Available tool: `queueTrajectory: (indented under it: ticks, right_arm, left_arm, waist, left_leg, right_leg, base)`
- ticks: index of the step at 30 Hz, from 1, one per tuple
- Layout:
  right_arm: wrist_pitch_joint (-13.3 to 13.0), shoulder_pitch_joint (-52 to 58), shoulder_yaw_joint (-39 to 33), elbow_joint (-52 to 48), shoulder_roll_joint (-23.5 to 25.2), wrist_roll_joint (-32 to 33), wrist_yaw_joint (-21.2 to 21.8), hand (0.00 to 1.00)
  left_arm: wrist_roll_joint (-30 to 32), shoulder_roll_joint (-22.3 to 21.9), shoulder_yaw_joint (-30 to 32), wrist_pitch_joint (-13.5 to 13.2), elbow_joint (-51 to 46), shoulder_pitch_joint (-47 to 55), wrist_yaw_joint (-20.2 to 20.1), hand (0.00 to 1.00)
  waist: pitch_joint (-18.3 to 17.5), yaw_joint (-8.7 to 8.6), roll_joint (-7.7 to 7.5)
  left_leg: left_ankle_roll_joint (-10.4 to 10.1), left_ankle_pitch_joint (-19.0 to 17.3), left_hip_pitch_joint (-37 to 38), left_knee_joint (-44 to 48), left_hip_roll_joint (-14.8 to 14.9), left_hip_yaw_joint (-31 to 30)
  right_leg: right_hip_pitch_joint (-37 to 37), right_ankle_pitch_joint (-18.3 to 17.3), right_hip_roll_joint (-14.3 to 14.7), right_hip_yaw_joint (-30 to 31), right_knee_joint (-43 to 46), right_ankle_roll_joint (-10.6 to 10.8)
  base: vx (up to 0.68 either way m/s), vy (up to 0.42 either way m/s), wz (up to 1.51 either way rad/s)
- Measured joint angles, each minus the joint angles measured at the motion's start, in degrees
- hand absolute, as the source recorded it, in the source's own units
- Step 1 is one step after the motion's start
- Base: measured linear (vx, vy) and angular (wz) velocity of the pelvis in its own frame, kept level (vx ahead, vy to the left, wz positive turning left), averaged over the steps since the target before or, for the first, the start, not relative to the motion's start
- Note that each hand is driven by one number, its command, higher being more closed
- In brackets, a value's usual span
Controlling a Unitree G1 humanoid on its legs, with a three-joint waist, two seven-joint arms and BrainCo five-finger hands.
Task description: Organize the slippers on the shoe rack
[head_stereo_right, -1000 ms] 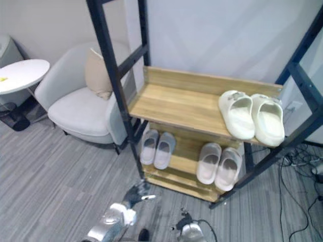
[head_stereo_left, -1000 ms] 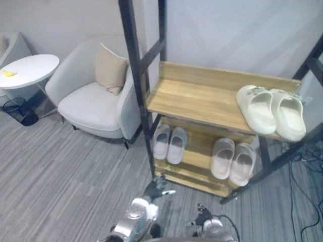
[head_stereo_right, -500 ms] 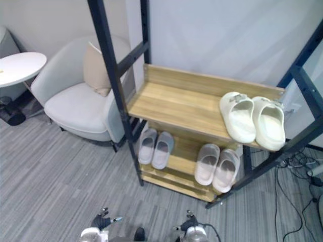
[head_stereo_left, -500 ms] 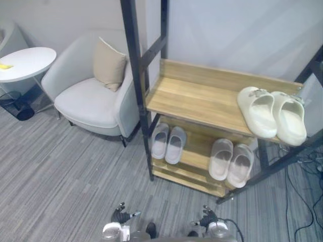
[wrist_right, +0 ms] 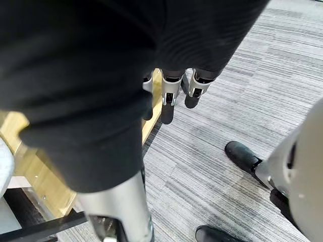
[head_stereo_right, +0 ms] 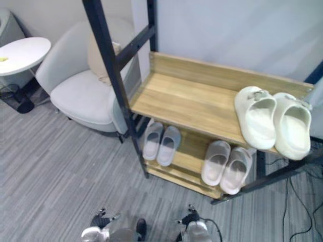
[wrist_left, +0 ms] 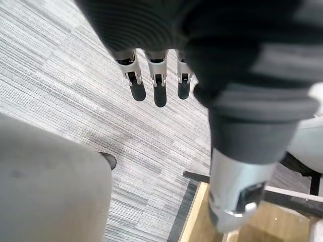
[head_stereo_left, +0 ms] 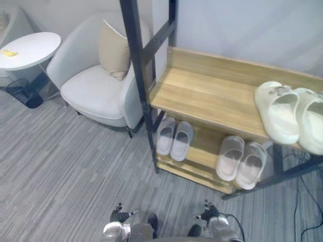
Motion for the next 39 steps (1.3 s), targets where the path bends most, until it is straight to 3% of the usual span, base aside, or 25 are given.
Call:
queueTrajectory:
  ticks: [2,3,4,5,8,10,11,12,13,15,17,19,20,21,22,24,25,26,32,33,34,36,37,38,39]
  right_arm:
    - [0.09,0.24,0.13,-0.01,0.62,-0.04,0.35,0.00]
    - [0.18,0.34,0.04,-0.49,0.99,-0.09,0.43,0.00]
    - [0.15,0.48,0.07,-1.76,1.03,-0.11,0.49,0.00]
    - [-0.01,0.67,0.06,-2.56,1.08,-0.11,0.52,0.00]
    - [-0.05,1.25,0.13,-2.32,2.02,-0.10,0.51,0.00]
    - [-0.08,1.09,0.79,-2.31,2.47,-0.09,0.64,0.00]
    - [-0.08,1.15,1.42,-2.20,2.70,-0.06,0.70,0.00]
    - [-0.05,1.13,1.80,-2.01,2.42,-0.05,0.74,0.00]
    - [-0.01,0.66,2.30,-1.56,1.54,-0.03,0.97,0.00]
    - [0.04,-0.37,2.51,-1.50,0.21,-0.03,1.04,0.00]
    - [0.02,-0.28,2.28,-2.21,-0.39,0.49,1.65,0.00]
    - [-0.19,-0.42,1.30,-2.13,-0.75,0.59,2.02,0.00]
    - [-0.43,-1.74,-0.17,-2.12,-0.72,0.61,2.15,0.00]
    - [-0.56,-2.15,-0.84,-2.09,-0.97,0.67,1.98,0.00]
    - [-0.75,-2.83,-1.85,-2.18,-1.70,0.78,1.88,0.00]
    - [-0.74,-2.70,-2.06,-2.28,-2.62,2.39,1.91,0.00]
    - [-0.71,-2.51,-2.15,-2.28,-2.71,2.41,1.89,0.00]
    - [-0.67,-2.39,-2.29,-2.34,-2.69,2.42,1.87,0.00]
    - [-0.61,-1.08,-1.97,-4.95,-1.48,2.34,1.95,0.00]
    - [-0.38,-1.02,-1.59,-4.96,-0.73,2.34,1.95,0.00]
    - [-0.20,-0.83,-0.84,-4.97,-0.03,2.29,1.98,0.00]
    - [-0.04,-0.80,1.96,-5.15,0.14,2.26,2.33,0.00]
    - [0.02,-0.49,2.42,-5.17,0.62,2.21,2.50,0.00]
    - [0.10,0.01,2.45,-5.42,1.21,2.19,2.66,0.00]
    - [0.14,0.06,2.54,-6.01,1.21,2.17,2.66,0.00]
  left_arm:
    - [-0.08,0.78,-0.07,-0.04,0.02,-0.30,0.01,0.00]
    - [-0.10,0.98,-0.49,-0.04,-0.04,-0.21,0.02,0.00]
    - [-0.11,1.43,-1.11,-0.06,-0.21,-0.36,0.02,0.00]
    - [-0.12,1.65,-1.55,-0.05,-0.44,-0.50,0.03,0.00]
    - [-0.11,1.21,-1.68,-0.06,-0.94,-1.02,0.41,0.00]
    - [-0.11,1.01,-1.67,-0.05,-1.00,-1.07,1.03,0.00]
    - [-0.10,1.22,-1.66,-0.08,-1.03,-1.14,1.01,0.00]
    - [-0.09,1.10,-1.69,-0.06,-0.78,-1.50,1.03,0.00]
    - [-0.09,0.01,-1.68,-0.06,-0.40,-1.99,1.03,0.00]
    - [-0.06,-1.30,-1.63,-0.09,-0.41,-1.91,1.04,0.00]
    - [-0.06,-1.37,-1.64,-0.06,-0.48,-2.60,0.98,0.00]
    - [-0.03,-1.29,-1.68,-0.11,-0.96,-3.22,1.00,0.00]
    - [0.01,-0.98,-1.90,-0.21,-1.13,-3.29,0.99,0.00]
    - [0.04,-0.84,-2.09,-0.25,-1.15,-3.59,0.99,0.00]
    - [0.09,-1.19,-2.79,0.08,-0.50,-4.48,0.94,0.00]
    - [0.21,-1.84,-4.04,-0.03,-0.56,-4.67,0.88,0.00]
    - [0.50,-1.88,-4.00,-0.09,-0.71,-4.67,0.89,0.00]
    - [1.32,-1.35,-4.05,-0.12,-0.93,-4.59,0.92,0.00]
    - [2.21,-0.09,-3.81,-0.05,-1.03,-3.28,0.94,0.00]
    - [2.21,0.70,-3.34,-0.09,-1.08,-3.07,0.96,0.00]
    - [2.22,1.22,-3.42,-0.04,-1.04,-2.57,0.97,0.00]
    - [2.22,1.95,-3.30,0.00,-0.48,-2.13,0.99,0.00]
    - [2.18,2.31,-3.26,0.04,-0.46,-1.90,0.98,0.00]
    - [2.20,2.71,-3.24,0.16,-0.48,-1.87,1.01,0.00]
    - [2.15,2.75,-3.12,0.16,-0.47,-1.48,1.01,0.00]
  waist:
    - [0.74,0.13,-1.27]
    - [0.95,-0.27,-1.61]
    - [1.28,-0.69,-2.24]
    - [1.45,-1.01,-2.31]
    - [1.40,-0.99,-2.39]
    - [1.43,-0.97,-2.33]
    - [1.02,-0.87,-3.52]
    - [1.17,-0.85,-3.49]
    - [1.01,-0.45,-1.32]
    - [0.91,-0.41,0.76]
    - [1.24,-0.51,0.43]
    - [1.87,-0.46,-0.50]
    - [2.12,-0.37,-1.22]
    - [2.18,-0.67,-1.40]
    - [2.41,-1.31,-1.11]
    - [2.63,-1.93,-0.71]
    - [2.75,-1.88,-0.57]
    - [2.89,-1.65,-0.72]
    - [3.36,-1.73,-0.85]
    - [3.41,-1.66,-1.10]
    - [3.36,-1.84,-2.14]
    - [3.61,-2.01,-2.31]
    - [4.22,-2.35,-2.20]
    - [4.66,-3.01,-1.78]
    - [4.59,-3.11,-1.99]
  left_leg:
    - [0.28,-1.17,1.28,1.82,-1.14,-0.11]
    - [0.43,-2.04,2.12,2.51,-1.86,-1.12]
    - [0.57,-2.27,2.95,2.49,-2.58,-2.75]
    - [0.63,-2.27,3.68,2.75,-2.84,-4.28]
    - [0.43,-2.16,3.68,3.15,-2.93,-12.90]
    - [-0.76,-1.79,3.39,2.90,-3.51,-17.36]
    - [-1.59,-1.57,2.70,2.82,-4.98,-19.84]
    - [-2.08,-1.61,2.45,2.58,-5.30,-21.14]
    - [-3.63,-0.68,1.13,1.85,-4.03,-23.39]
    - [-5.25,1.36,-0.83,-0.32,-1.96,-25.44]
    - [-6.42,4.06,-2.30,-1.19,-1.35,-26.08]
    - [-5.98,6.38,-3.10,-1.77,-1.05,-22.39]
    - [-4.28,8.54,-3.71,-3.38,-0.54,-16.42]
    - [-2.82,7.68,-4.30,-2.94,0.29,-9.76]
    - [-0.58,3.95,-5.78,2.22,2.23,1.61]
    - [-0.56,-0.38,-6.55,9.27,5.65,14.14]
    - [-0.01,-0.69,-6.72,9.67,5.82,16.04]
    - [0.13,-0.67,-7.07,9.36,4.61,15.56]
    - [1.94,0.22,-3.27,0.16,-1.24,14.74]
    - [3.18,-0.67,-3.46,2.30,-2.23,14.12]
    - [4.07,-1.80,-3.39,3.70,-3.16,13.49]
    - [4.91,-3.29,-2.97,5.25,-3.56,11.09]
    - [5.15,-3.57,-1.09,5.23,-3.21,8.38]
    - [4.95,-3.93,0.26,4.86,-2.42,5.29]
    - [4.65,-3.89,1.09,4.41,-2.23,4.35]
  right_leg:
    - [-2.44,-4.30,-4.23,1.41,11.86,0.51]
    - [-6.09,-4.60,-6.65,5.26,21.60,0.12]
    - [-9.49,-3.28,-7.45,10.80,29.39,-1.29]
    - [-11.94,-3.32,-7.26,14.65,33.44,-1.33]
    - [-12.47,-9.42,-0.40,27.05,29.44,-1.13]
    - [-11.80,-9.65,2.80,34.70,22.00,-0.48]
    - [-10.22,-7.09,2.69,36.87,14.88,0.09]
    - [-9.54,-8.45,1.96,36.19,13.60,1.55]
    - [-8.64,-7.47,2.48,33.15,11.18,0.67]
    - [-7.55,-6.17,3.52,27.79,7.92,-0.39]
    - [-6.29,-5.68,3.65,22.97,6.49,-1.20]
    - [-5.13,-5.44,3.41,19.71,5.83,-1.59]
    - [-5.13,-4.90,3.04,17.66,5.18,-2.44]
    - [-5.34,-4.56,2.67,15.75,4.61,-3.00]
    - [-5.32,-4.54,1.97,13.10,4.95,-3.01]
    - [-4.34,-4.61,0.72,8.84,5.99,-2.88]
    - [-3.79,-4.79,0.65,7.80,6.24,-2.55]
    - [-3.11,-5.90,0.56,7.11,5.75,-1.25]
    - [1.88,-6.39,-2.16,3.04,0.26,0.93]
    - [1.80,-7.80,-4.30,3.02,4.27,2.59]
    - [1.84,-8.14,-6.29,3.17,8.83,2.41]
    - [-3.87,-5.11,-9.60,5.53,25.00,-1.40]
    - [-8.22,-3.67,-9.00,10.11,34.01,-2.93]
    - [-10.37,-5.97,-6.00,12.95,36.34,-1.01]
    - [-11.17,-7.03,-4.79,13.25,35.74,-0.50]
  base:
    - [0.16,0.046,0.04]
    - [0.14,0.022,0.30]
    - [0.16,0.005,0.58]
    - [0.22,-0.054,0.90]
    - [0.19,-0.169,1.50]
    - [0.10,-0.244,1.42]
    - [0.08,-0.279,1.42]
    - [0.07,-0.308,1.27]
    - [0.05,-0.279,1.03]
    - [0.03,-0.254,1.15]
    - [0.00,-0.170,1.22]
    - [-0.02,-0.072,0.94]
    - [-0.06,-0.036,0.71]
    - [-0.11,-0.032,0.93]
    - [-0.10,0.005,0.93]
    - [-0.07,0.083,1.06]
    - [-0.09,0.140,1.01]
    - [-0.09,0.123,0.68]
    - [-0.01,0.128,0.88]
    - [0.11,0.146,0.57]
    - [0.16,0.126,0.53]
    - [0.15,0.138,0.58]
    - [0.23,0.135,0.99]
    - [0.26,0.073,1.06]
    - [0.33,0.058,1.01]
